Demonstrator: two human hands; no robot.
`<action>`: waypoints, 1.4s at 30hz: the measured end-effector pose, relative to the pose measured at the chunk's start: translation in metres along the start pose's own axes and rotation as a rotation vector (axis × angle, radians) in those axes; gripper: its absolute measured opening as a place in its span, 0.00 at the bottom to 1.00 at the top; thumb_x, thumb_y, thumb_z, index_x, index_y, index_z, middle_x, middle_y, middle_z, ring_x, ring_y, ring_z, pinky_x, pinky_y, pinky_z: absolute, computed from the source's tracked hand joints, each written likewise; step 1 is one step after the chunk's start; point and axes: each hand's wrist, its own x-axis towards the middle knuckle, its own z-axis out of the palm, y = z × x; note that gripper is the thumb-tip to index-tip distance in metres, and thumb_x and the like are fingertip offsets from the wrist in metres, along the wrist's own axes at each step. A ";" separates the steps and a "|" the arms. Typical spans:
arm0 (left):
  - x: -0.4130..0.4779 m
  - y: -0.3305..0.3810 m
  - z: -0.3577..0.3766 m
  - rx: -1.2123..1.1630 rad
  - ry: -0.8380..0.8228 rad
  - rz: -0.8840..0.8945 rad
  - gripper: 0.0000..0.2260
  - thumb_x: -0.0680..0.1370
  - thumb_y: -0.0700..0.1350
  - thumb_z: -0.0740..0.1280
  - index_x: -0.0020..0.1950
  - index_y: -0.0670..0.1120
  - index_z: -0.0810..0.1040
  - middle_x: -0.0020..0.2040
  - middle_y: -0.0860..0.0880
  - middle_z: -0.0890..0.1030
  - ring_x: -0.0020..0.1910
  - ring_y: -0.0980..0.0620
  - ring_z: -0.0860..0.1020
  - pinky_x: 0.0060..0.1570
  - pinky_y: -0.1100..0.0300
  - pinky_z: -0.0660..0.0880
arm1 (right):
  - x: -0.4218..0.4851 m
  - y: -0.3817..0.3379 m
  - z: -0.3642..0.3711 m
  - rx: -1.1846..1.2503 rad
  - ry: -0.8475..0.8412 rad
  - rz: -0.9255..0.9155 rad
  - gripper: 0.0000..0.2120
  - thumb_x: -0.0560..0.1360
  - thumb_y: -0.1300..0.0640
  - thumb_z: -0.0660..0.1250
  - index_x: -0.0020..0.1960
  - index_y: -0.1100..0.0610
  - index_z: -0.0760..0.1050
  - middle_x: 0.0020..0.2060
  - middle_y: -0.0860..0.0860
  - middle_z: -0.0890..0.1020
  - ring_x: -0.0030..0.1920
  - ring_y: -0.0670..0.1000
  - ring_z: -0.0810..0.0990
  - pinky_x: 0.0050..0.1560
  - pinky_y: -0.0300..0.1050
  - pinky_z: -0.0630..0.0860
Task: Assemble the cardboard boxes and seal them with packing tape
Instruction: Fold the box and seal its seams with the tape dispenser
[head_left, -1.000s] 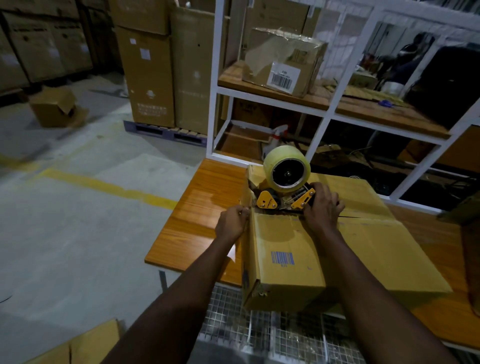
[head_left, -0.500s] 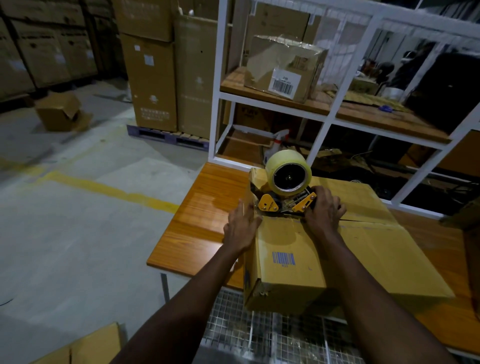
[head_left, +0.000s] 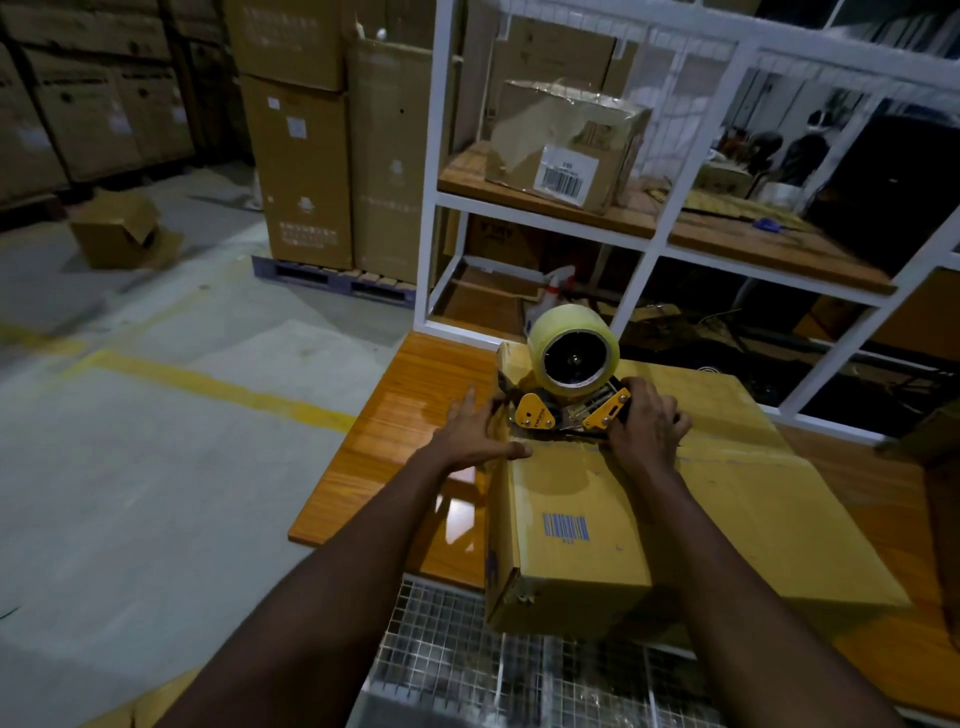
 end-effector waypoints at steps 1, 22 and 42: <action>0.004 -0.001 0.000 -0.002 -0.006 0.020 0.56 0.56 0.80 0.65 0.79 0.64 0.47 0.81 0.48 0.36 0.78 0.35 0.38 0.73 0.31 0.48 | 0.001 0.000 0.000 -0.001 0.005 -0.003 0.19 0.71 0.58 0.70 0.60 0.50 0.70 0.53 0.52 0.77 0.53 0.58 0.71 0.55 0.57 0.63; -0.004 0.010 0.002 0.006 0.127 0.048 0.39 0.63 0.68 0.67 0.74 0.65 0.64 0.80 0.49 0.53 0.78 0.42 0.53 0.68 0.31 0.58 | 0.000 0.035 -0.006 -0.060 -0.009 0.007 0.17 0.73 0.56 0.67 0.60 0.49 0.69 0.53 0.53 0.76 0.53 0.59 0.71 0.58 0.58 0.63; -0.020 0.052 0.022 0.582 0.033 -0.004 0.40 0.77 0.73 0.45 0.81 0.51 0.38 0.81 0.53 0.39 0.79 0.38 0.39 0.68 0.26 0.41 | -0.002 0.056 -0.006 -0.189 0.022 -0.063 0.23 0.67 0.55 0.71 0.60 0.52 0.70 0.53 0.53 0.75 0.50 0.60 0.70 0.54 0.56 0.65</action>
